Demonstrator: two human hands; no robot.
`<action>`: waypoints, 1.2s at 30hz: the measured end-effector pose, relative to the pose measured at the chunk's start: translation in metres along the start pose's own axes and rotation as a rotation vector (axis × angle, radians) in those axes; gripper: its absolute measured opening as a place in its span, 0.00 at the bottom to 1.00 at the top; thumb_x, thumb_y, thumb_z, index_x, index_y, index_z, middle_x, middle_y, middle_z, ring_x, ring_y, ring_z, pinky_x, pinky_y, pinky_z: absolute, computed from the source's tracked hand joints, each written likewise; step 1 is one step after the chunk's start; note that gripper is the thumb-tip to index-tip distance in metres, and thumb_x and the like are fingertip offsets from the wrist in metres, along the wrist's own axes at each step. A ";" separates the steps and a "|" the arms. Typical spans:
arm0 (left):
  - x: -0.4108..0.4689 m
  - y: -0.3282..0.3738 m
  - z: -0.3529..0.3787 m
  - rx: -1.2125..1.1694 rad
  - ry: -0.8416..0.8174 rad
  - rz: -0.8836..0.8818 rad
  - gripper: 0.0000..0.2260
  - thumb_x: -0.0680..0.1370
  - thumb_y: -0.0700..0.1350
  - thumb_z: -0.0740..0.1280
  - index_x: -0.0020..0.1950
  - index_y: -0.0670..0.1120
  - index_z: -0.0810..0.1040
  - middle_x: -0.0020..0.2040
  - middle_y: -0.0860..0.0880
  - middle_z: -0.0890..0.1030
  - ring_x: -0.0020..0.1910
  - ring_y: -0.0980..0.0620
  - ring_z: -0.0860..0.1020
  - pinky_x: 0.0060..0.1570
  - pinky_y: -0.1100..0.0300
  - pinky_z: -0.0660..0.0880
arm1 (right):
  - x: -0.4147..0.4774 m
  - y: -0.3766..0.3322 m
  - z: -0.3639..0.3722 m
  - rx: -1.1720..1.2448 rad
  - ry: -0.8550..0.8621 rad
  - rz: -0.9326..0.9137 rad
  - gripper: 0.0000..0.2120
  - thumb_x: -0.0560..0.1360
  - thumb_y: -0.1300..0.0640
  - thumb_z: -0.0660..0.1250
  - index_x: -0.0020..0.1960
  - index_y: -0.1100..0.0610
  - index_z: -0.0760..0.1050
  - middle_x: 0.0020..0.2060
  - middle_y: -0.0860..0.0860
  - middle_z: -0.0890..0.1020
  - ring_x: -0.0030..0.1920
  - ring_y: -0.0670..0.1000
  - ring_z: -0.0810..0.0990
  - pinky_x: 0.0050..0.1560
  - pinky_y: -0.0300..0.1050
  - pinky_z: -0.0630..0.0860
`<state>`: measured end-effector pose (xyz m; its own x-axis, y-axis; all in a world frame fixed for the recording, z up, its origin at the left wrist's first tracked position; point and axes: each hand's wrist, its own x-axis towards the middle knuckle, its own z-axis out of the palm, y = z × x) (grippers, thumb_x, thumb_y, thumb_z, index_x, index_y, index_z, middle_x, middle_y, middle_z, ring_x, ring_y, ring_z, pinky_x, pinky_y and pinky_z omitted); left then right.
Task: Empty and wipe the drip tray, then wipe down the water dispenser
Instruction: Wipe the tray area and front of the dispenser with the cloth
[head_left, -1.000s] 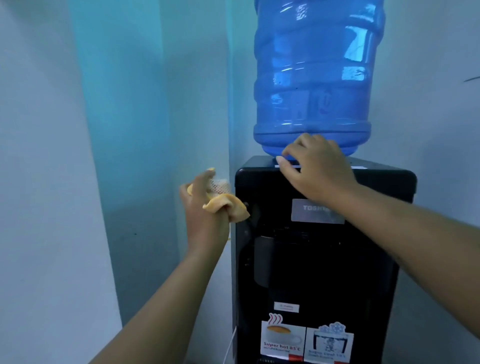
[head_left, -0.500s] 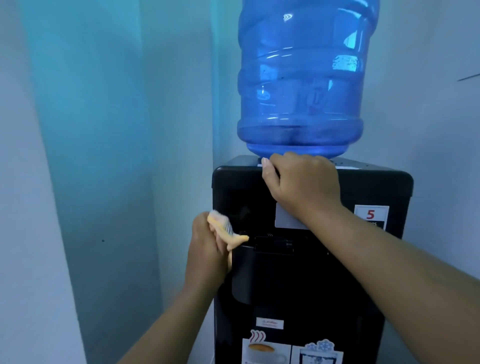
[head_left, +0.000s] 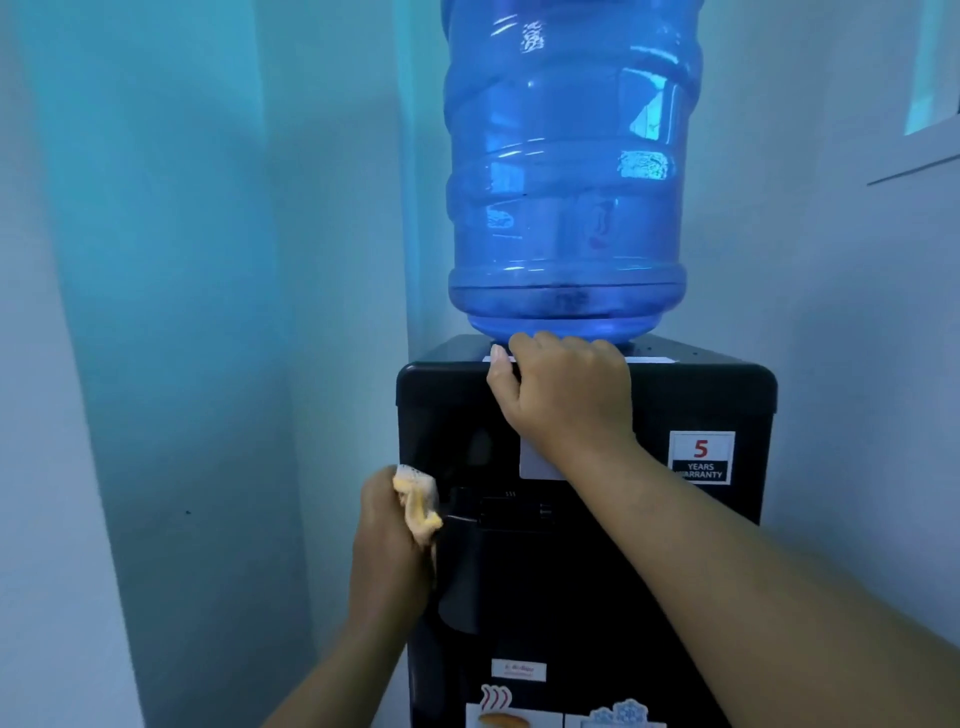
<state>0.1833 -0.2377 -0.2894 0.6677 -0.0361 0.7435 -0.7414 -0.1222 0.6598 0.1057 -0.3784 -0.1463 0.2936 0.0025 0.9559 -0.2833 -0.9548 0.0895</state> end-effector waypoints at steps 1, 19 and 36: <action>0.010 0.005 0.000 -0.055 0.008 -0.012 0.04 0.75 0.59 0.57 0.44 0.63 0.70 0.40 0.62 0.77 0.35 0.65 0.75 0.36 0.56 0.70 | 0.000 -0.001 0.000 0.004 0.004 0.012 0.19 0.77 0.47 0.58 0.33 0.56 0.73 0.25 0.52 0.72 0.27 0.56 0.67 0.33 0.46 0.57; 0.035 0.033 0.006 -0.160 0.055 -0.101 0.02 0.75 0.50 0.60 0.43 0.54 0.67 0.36 0.52 0.71 0.33 0.56 0.71 0.33 0.58 0.66 | -0.001 -0.002 0.001 0.011 -0.009 0.059 0.19 0.78 0.47 0.56 0.35 0.56 0.75 0.27 0.50 0.67 0.28 0.54 0.64 0.35 0.46 0.57; 0.070 0.044 0.002 0.144 0.082 0.091 0.06 0.76 0.55 0.59 0.46 0.55 0.63 0.40 0.53 0.72 0.35 0.57 0.72 0.36 0.57 0.69 | -0.002 0.000 0.003 -0.004 0.030 0.013 0.19 0.77 0.47 0.57 0.36 0.56 0.78 0.28 0.53 0.76 0.28 0.57 0.70 0.35 0.46 0.57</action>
<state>0.1975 -0.2477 -0.2087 0.5865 0.0266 0.8095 -0.7772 -0.2627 0.5717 0.1079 -0.3792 -0.1486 0.2622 -0.0008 0.9650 -0.2902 -0.9538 0.0781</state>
